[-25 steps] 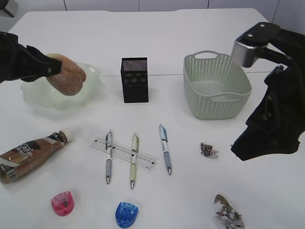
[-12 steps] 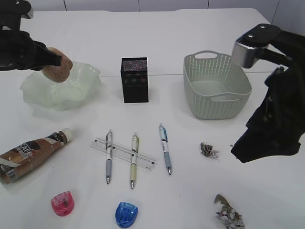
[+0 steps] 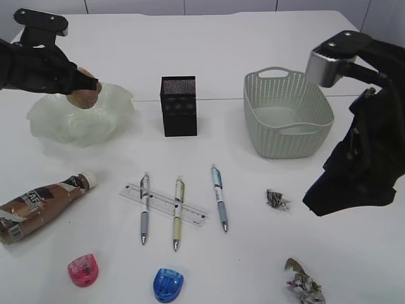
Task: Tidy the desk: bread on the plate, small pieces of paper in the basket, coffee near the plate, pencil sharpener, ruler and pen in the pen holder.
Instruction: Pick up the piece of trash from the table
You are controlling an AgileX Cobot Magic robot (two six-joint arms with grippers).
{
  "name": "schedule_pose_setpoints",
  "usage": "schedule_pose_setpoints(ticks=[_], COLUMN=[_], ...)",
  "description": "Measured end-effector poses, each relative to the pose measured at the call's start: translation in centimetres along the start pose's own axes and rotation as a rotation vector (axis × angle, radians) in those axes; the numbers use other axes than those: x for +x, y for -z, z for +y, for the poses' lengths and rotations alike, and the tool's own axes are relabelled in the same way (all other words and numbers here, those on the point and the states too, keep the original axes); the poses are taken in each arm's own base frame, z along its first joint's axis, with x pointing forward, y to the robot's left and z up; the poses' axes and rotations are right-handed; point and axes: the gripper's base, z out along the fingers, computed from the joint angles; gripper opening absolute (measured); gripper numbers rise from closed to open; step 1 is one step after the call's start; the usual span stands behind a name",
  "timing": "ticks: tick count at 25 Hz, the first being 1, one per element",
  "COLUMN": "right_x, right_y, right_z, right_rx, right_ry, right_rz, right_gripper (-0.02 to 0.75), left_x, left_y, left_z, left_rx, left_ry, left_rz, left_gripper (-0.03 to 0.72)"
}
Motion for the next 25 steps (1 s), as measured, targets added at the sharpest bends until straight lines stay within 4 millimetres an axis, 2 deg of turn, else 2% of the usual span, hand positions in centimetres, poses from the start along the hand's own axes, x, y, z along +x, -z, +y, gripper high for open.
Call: schedule_pose_setpoints(ticks=[5,7,10,13,16,25], right_x=[0.0,0.0,0.0,0.0,0.0,0.0], right_y=[0.0,0.0,0.0,0.0,0.0,0.0], right_z=[0.0,0.0,0.0,0.0,0.0,0.0], right_rx=[-0.002,-0.002,-0.003,-0.003,-0.003,-0.003], right_ry=[-0.003,-0.003,-0.004,-0.004,-0.004,-0.004], right_rz=[-0.001,-0.001,-0.003,-0.003,-0.003,-0.003], right_gripper=[0.533,0.533,0.533,0.533,0.533,0.533], left_x=[0.8,1.1,1.2,1.2,1.2,1.3], left_y=[-0.9,-1.2,-1.3,-1.3,-1.3,-1.2], left_z=[-0.1,-0.2,-0.2,-0.1,-0.1,-0.4], left_rx=[0.0,0.0,-0.002,-0.008,-0.011,0.025], left_ry=[-0.002,-0.004,-0.006,-0.006,-0.006,0.013], left_rz=[0.024,0.033,0.036,0.034,0.033,0.044], left_gripper=[0.097,0.123,0.223,0.374,0.462,0.493])
